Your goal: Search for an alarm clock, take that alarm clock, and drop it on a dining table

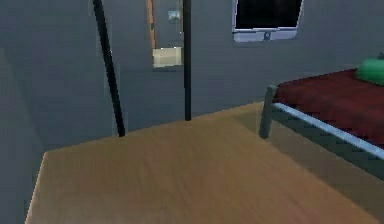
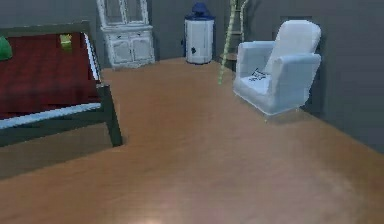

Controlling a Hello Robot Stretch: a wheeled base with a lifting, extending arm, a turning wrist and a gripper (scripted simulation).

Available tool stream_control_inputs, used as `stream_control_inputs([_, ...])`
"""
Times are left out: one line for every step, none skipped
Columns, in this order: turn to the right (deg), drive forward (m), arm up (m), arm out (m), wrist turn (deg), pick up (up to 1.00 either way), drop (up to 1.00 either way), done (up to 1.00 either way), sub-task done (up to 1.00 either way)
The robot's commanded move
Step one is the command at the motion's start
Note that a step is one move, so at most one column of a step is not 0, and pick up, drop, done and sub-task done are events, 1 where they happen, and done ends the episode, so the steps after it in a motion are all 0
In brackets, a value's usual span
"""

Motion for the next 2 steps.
stream_control_inputs([0.0,0.15,0.00,0.00,0.0,0.00,0.00,0.00,0.00])
stream_control_inputs([45.0,0.00,0.00,0.00,0.0,0.00,0.00,0.00,0.00])
